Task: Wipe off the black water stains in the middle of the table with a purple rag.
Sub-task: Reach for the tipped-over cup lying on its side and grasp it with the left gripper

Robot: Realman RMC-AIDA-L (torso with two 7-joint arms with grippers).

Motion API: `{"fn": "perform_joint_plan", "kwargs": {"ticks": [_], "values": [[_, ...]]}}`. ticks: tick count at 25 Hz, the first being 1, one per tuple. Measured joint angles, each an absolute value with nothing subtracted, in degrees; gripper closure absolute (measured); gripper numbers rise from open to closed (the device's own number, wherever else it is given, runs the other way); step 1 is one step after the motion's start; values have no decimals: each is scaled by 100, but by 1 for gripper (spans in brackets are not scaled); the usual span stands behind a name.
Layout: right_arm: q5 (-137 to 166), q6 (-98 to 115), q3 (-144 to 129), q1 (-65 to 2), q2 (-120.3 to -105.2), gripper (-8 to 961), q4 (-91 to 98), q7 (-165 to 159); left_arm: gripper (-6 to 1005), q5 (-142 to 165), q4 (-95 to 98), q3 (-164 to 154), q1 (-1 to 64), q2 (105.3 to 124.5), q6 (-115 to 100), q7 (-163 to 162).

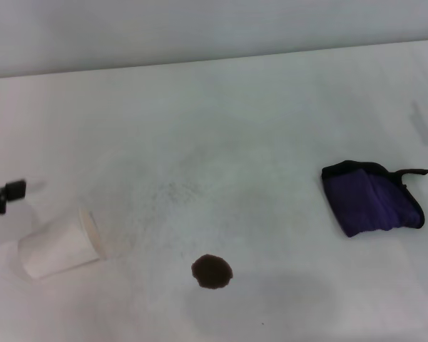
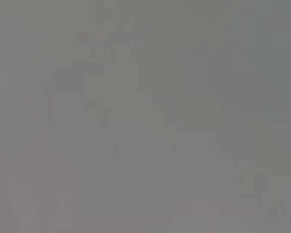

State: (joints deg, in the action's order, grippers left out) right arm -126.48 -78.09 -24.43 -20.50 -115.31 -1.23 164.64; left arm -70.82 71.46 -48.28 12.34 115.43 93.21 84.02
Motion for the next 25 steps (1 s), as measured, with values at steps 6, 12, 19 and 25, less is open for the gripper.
{"fn": "perform_joint_plan", "kwargs": {"ticks": [6, 12, 19, 25], "values": [[-12650, -8001, -2437, -2068, -11532, 113, -192, 16461, 112, -5840, 7651, -4811, 1766, 11310, 10090, 7907], [-12657, -8061, -2434, -2052, -11531, 113, -308, 16479, 111, -5060, 7698, -4836, 2051, 11301, 10370, 7937], [-12648, -8167, -2434, -2032, -11531, 112, -462, 16499, 111, -4488, 7625, -4861, 2094, 11557, 10222, 8368], [-12652, -8262, -2434, -2009, -11531, 112, -645, 16535, 112, -4368, 7408, -4872, 2083, 11721, 9900, 8865]]}}
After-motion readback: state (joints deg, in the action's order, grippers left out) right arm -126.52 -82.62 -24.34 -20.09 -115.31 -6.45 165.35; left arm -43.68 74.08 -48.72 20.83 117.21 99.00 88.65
